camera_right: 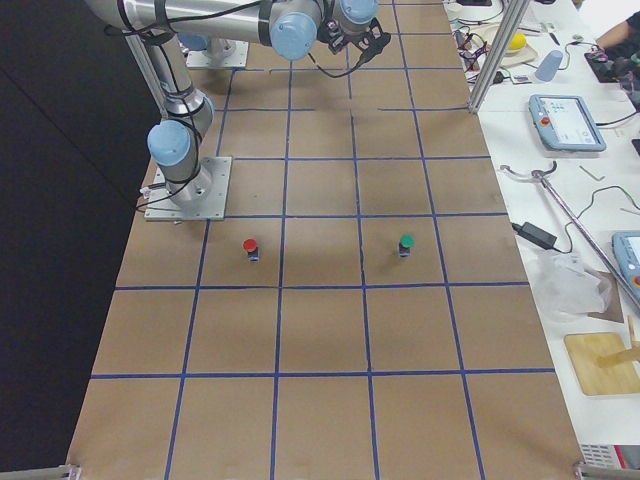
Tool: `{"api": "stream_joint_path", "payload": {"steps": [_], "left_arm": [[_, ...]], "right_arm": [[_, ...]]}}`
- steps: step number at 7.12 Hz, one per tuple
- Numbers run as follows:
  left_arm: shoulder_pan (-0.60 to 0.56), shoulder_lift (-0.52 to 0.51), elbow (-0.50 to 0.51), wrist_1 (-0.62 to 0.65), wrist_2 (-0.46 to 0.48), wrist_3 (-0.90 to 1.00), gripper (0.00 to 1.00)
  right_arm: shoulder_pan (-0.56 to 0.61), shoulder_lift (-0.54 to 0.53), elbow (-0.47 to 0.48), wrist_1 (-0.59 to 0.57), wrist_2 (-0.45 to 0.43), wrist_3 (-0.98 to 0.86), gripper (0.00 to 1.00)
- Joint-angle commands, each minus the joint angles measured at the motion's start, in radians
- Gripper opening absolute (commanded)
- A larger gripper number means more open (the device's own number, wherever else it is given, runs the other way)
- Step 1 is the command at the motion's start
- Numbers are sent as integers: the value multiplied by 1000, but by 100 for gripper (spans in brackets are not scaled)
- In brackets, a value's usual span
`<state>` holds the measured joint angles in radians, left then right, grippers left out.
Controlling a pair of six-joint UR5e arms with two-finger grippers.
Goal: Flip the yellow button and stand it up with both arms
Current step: 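Close the right gripper on the yellow cap while the left gripper holds the body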
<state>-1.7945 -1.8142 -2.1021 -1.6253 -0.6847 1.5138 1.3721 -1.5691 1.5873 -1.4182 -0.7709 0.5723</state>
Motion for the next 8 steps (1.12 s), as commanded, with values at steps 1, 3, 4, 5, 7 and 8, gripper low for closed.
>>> {"api": "stream_joint_path", "payload": {"steps": [1, 3, 4, 5, 7, 8], "left_arm": [[-2, 1, -3, -2, 1, 0, 12], [0, 4, -4, -2, 1, 0, 12], [-2, 6, -6, -2, 1, 0, 12], [-2, 7, -6, -2, 1, 0, 13], [0, 12, -4, -2, -1, -6, 30], [3, 12, -4, -4, -1, -12, 99]], "right_arm": [[10, 21, -4, -5, 16, 6, 87], [18, 24, -6, -5, 19, 26, 73], [16, 26, -6, -4, 18, 28, 54], [15, 26, -7, -2, 18, 28, 38], [13, 24, -10, -2, 18, 26, 26], [13, 23, -10, -4, 18, 28, 26]]}}
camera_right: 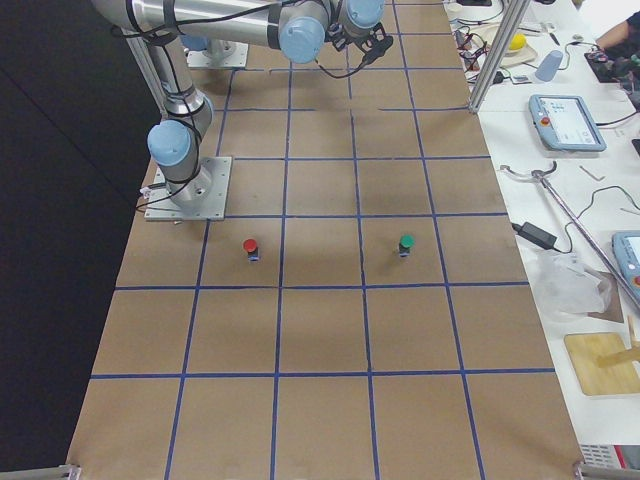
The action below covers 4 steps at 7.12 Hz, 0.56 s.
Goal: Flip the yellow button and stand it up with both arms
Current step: 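Close the right gripper on the yellow cap while the left gripper holds the body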
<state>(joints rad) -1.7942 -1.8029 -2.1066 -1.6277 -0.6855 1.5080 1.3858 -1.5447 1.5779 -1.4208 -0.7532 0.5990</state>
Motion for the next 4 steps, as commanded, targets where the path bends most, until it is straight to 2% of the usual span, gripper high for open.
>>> {"api": "stream_joint_path", "payload": {"steps": [1, 3, 4], "left_arm": [[2, 2, 3, 0, 15, -40, 100], [19, 11, 16, 6, 49, -133, 100], [38, 22, 25, 5, 172, -152, 100]], "right_arm": [[-5, 0, -2, 0, 0, 1, 26], [-13, -2, -13, -4, -11, 4, 26], [-27, -2, -34, -6, -59, -5, 26]]}}
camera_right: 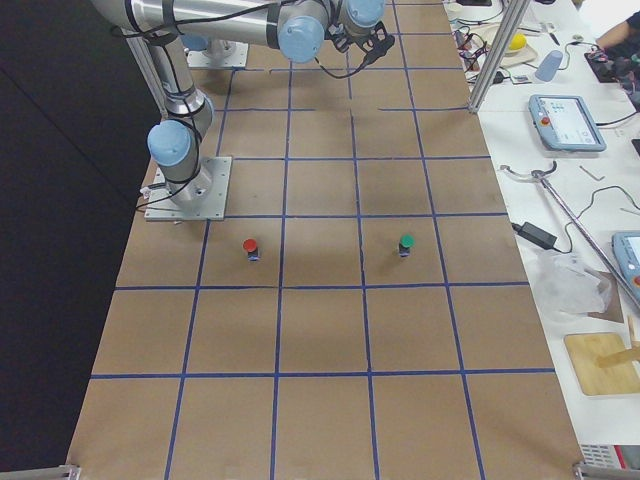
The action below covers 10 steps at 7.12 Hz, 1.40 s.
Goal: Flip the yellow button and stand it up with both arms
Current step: 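Open the left gripper and withdraw it while the right gripper carries the button away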
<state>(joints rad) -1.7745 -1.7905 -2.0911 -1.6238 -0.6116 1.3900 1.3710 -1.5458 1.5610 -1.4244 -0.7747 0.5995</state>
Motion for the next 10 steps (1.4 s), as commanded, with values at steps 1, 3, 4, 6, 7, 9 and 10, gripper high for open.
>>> {"api": "stream_joint_path", "payload": {"steps": [1, 3, 4, 6, 7, 9, 10], "left_arm": [[55, 32, 28, -7, 195, -84, 100], [165, 103, 68, 1, 590, -243, 100], [220, 165, 72, 2, 757, -355, 100], [256, 273, 109, 231, 1084, -843, 100], [253, 301, 132, 248, 1166, -968, 100], [254, 350, 187, 233, 1480, -1115, 100], [257, 364, 227, 166, 1639, -1120, 100]], "right_arm": [[-39, 4, -60, 7, -108, -21, 26], [-82, 4, -58, 13, -282, -244, 26], [-82, 4, -44, 19, -392, -339, 25], [-84, 0, 38, -11, -585, -564, 23], [-102, 0, 66, -80, -659, -633, 23], [-218, -5, 193, -259, -746, -854, 20], [-263, -16, 271, -398, -758, -954, 20]]}}
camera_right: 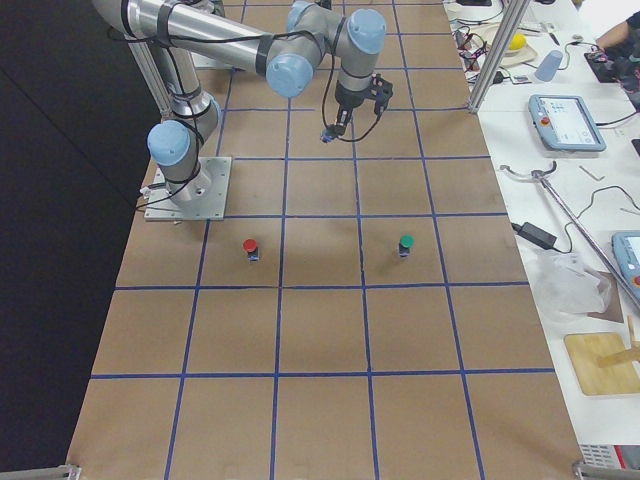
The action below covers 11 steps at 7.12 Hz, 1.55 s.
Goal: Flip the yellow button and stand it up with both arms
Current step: 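Lower the button with the right gripper while the left arm retracts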
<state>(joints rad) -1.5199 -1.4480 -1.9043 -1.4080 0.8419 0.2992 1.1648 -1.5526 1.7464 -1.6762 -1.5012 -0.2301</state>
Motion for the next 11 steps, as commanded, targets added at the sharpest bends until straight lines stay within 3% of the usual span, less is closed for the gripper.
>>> {"api": "stream_joint_path", "payload": {"steps": [1, 2, 3, 4, 5, 6, 11], "left_arm": [[4, 26, 107, -153, 388, -41, 100], [1, 5, 178, -255, 508, -152, 100], [-6, -20, 209, -281, 590, -231, 100], [-20, -25, 235, -282, 612, -233, 100], [-28, -19, 257, -305, 694, -233, 100], [-29, -6, 264, -298, 712, -238, 100], [-29, -34, 306, -183, 706, -389, 100]], "right_arm": [[-129, -9, 164, -248, -28, -252, 20], [-211, -9, 220, -334, -13, -376, 20], [-259, -7, 255, -385, 1, -423, 20], [-263, -6, 260, -393, 33, -475, 20], [-267, -3, 265, -439, 39, -510, 18], [-289, 2, 284, -459, 89, -532, 18], [-416, 104, 343, -657, 110, -561, 13]]}}
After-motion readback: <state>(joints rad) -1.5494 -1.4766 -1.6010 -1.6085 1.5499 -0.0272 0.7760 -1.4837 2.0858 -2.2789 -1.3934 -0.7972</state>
